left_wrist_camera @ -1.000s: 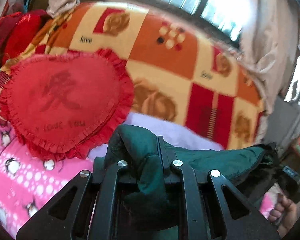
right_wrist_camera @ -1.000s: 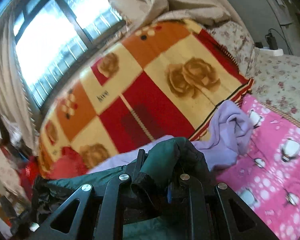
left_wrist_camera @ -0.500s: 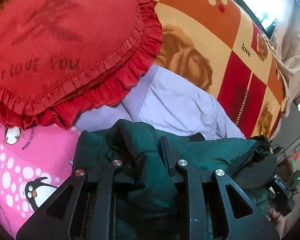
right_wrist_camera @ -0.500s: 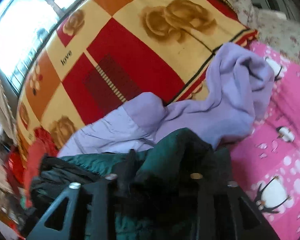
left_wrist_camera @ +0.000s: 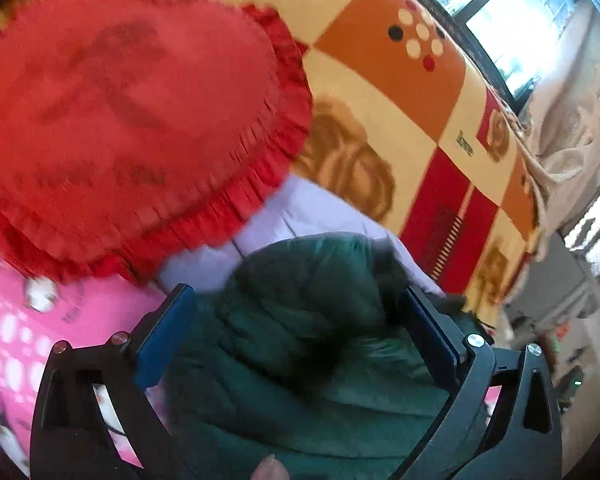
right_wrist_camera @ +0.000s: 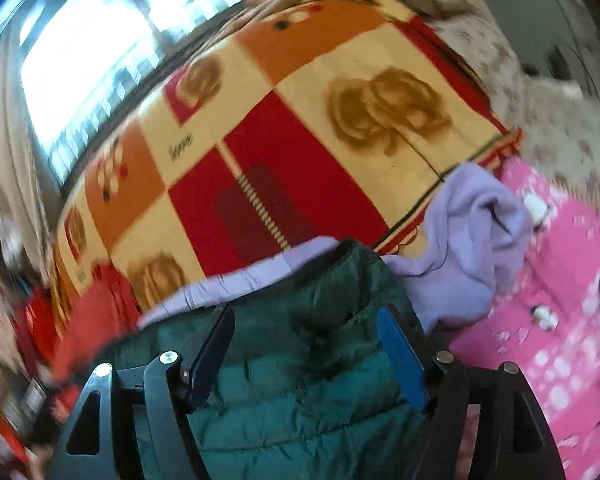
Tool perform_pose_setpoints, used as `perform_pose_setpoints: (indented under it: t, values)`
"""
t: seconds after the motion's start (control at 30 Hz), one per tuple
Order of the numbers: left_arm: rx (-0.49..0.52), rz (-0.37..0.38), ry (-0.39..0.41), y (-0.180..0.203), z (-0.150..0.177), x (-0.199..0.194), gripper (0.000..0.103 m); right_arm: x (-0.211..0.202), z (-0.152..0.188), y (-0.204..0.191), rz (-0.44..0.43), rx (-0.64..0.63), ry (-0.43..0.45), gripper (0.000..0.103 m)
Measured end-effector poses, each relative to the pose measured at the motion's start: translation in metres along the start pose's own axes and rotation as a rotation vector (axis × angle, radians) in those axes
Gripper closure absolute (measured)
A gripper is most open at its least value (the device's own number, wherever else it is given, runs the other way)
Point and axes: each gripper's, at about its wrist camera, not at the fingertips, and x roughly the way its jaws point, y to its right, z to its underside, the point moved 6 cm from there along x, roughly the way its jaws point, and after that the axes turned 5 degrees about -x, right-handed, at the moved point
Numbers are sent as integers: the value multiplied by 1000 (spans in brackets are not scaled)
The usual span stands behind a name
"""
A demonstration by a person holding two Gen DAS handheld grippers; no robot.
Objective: Fold large clothes
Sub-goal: 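Lift the hem with both tools and fold it toward the collar, then lower the folded hem onto the jacket and open both tools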
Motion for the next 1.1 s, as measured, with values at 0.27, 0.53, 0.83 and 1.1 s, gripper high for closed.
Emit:
perform_pose_setpoints:
  t: [0.27,0.53,0.83,1.1]
  values:
    - [280,-149,7,57,6,32,1,50,0,-30,138,-188,-240,9]
    - [258,-353,-196,-3,36,98,0,109,44,1,204,-200,-470,0]
    - [169,-298,-228,-19,46,96,0,132,64,13,166,-205,-474,0]
    - [163,-264,-237,-24,50,87,0,126,66,17,178,-195,-521,0]
